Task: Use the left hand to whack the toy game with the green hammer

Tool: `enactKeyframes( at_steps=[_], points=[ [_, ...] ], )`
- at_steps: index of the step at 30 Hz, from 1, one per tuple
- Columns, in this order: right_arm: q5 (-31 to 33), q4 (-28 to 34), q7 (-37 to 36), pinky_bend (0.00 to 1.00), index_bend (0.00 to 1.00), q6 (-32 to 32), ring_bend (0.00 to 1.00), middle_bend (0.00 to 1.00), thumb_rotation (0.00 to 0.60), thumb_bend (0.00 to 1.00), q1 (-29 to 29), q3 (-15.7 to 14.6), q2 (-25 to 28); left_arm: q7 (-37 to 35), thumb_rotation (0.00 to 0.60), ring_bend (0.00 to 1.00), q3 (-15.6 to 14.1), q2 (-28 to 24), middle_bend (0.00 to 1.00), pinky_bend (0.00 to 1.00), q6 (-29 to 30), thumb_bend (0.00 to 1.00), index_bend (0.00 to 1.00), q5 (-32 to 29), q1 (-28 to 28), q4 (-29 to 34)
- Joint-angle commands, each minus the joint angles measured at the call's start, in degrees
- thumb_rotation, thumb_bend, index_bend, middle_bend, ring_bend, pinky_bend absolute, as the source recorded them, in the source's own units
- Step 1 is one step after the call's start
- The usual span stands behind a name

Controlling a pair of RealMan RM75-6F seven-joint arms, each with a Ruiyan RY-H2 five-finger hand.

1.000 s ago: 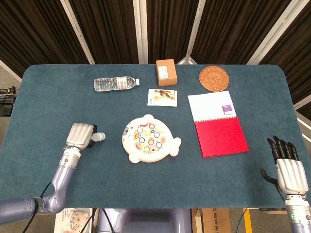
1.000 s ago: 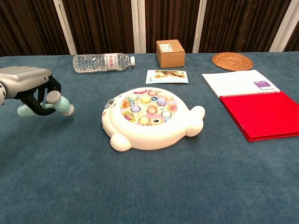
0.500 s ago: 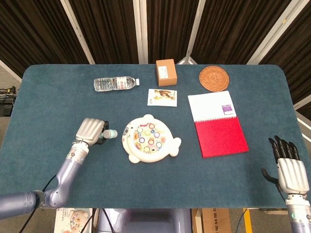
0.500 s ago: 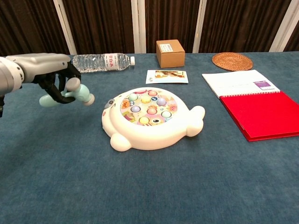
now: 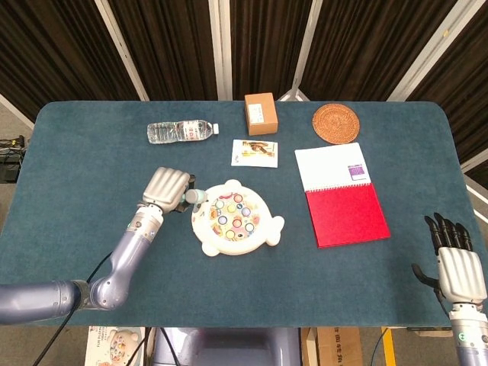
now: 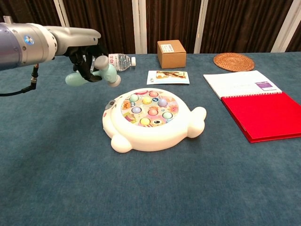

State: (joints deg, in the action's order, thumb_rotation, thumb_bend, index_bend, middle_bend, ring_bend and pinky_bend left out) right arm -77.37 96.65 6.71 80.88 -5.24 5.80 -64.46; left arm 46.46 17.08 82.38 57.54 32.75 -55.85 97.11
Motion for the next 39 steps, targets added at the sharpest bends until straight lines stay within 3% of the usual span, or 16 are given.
enactKeyframes(
  at_steps=[1, 8, 17, 27, 39],
  points=[
    [0.12, -0.01, -0.10, 0.00, 0.00, -0.13, 0.00, 0.00, 0.600, 0.26, -0.07, 0.08, 0.04, 2.72, 0.600, 0.49, 1.12, 0.21, 0.59, 0.58, -2.34, 0.72, 0.67, -6.16, -3.79, -0.72],
    [0.13, 0.08, -0.36, 0.00, 0.00, -0.34, 0.00, 0.00, 0.600, 0.27, -0.16, 0.06, 0.06, 7.30, 0.600, 0.49, 1.55, 0.02, 0.59, 0.58, -3.34, 0.72, 0.68, -13.97, -9.57, -2.35],
    [-0.28, 0.15, -0.62, 0.00, 0.00, -0.25, 0.00, 0.00, 0.600, 0.27, -0.14, -0.11, 0.11, 11.76, 0.600, 0.49, -1.38, 0.38, 0.59, 0.58, -4.89, 0.72, 0.68, -23.86, -14.90, -3.49],
    [-0.17, 0.07, -0.70, 0.00, 0.00, -0.37, 0.00, 0.00, 0.600, 0.26, -0.20, -0.10, 0.07, 12.67, 0.600, 0.49, -2.64, 0.01, 0.59, 0.58, -5.43, 0.73, 0.68, -29.48, -18.45, -4.96],
    [-0.02, 0.15, -0.79, 0.00, 0.00, -0.49, 0.00, 0.00, 0.600, 0.26, -0.23, -0.11, 0.09, 11.70, 0.600, 0.49, -3.28, 0.20, 0.59, 0.58, -5.73, 0.73, 0.68, -30.38, -21.10, -6.37]
  ],
)
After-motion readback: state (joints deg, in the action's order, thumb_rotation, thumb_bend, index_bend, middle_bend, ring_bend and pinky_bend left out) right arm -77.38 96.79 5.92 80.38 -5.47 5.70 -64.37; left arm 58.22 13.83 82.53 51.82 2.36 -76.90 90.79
